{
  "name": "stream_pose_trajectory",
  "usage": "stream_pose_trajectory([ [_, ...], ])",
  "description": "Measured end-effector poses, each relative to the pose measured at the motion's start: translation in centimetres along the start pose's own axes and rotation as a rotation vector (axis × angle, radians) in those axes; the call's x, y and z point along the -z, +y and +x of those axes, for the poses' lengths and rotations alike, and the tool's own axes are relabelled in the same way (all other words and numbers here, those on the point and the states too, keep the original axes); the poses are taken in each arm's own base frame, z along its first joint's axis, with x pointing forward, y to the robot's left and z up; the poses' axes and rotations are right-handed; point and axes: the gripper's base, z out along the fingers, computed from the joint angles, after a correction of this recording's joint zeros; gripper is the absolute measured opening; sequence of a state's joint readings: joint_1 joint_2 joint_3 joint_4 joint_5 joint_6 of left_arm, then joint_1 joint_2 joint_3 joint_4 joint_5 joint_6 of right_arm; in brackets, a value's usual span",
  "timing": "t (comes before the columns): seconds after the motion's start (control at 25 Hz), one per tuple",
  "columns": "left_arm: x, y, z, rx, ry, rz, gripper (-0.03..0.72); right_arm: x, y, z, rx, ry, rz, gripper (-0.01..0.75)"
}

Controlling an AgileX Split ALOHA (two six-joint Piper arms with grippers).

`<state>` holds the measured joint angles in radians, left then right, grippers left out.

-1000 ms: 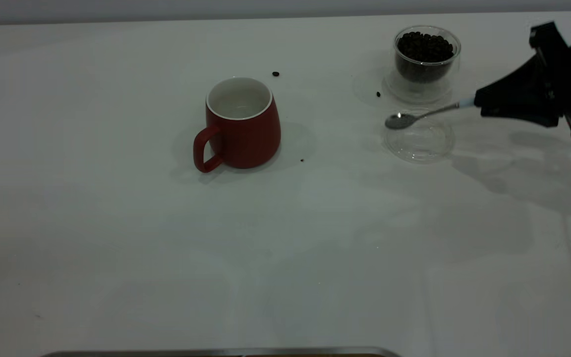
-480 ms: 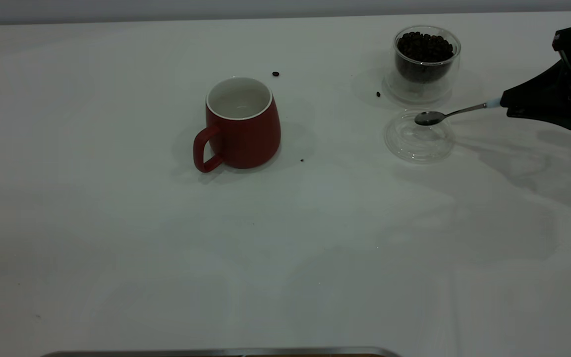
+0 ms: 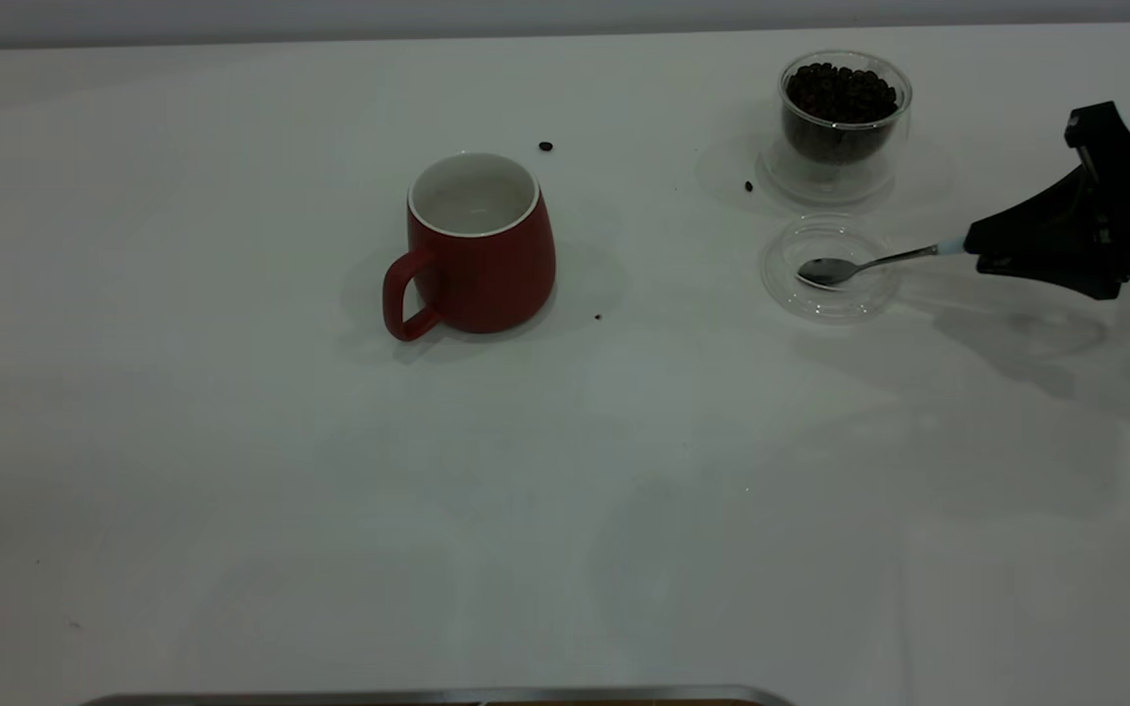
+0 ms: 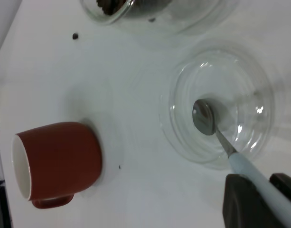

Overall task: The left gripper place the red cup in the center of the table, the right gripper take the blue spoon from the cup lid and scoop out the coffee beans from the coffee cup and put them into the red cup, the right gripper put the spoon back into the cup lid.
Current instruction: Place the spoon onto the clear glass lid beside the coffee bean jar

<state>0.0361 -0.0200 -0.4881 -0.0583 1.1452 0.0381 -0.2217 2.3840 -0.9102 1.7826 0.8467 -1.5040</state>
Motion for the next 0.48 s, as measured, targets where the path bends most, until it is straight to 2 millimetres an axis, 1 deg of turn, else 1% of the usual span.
stream_pose_trajectory([
  [0.12, 0.0, 0.0, 0.0, 0.0, 0.0, 0.0, 0.587, -0.3, 0.1, 0.2, 0.017, 0.012, -0.01, 0.103],
  [0.36, 0.0, 0.0, 0.0, 0.0, 0.0, 0.0, 0.587, -0.9, 0.9, -0.5, 0.074, 0.007, -0.022, 0.103],
  [0.48, 0.0, 0.0, 0.0, 0.0, 0.0, 0.0, 0.587, -1.3, 1.2, -0.3, 0.089, 0.018, -0.024, 0.103],
])
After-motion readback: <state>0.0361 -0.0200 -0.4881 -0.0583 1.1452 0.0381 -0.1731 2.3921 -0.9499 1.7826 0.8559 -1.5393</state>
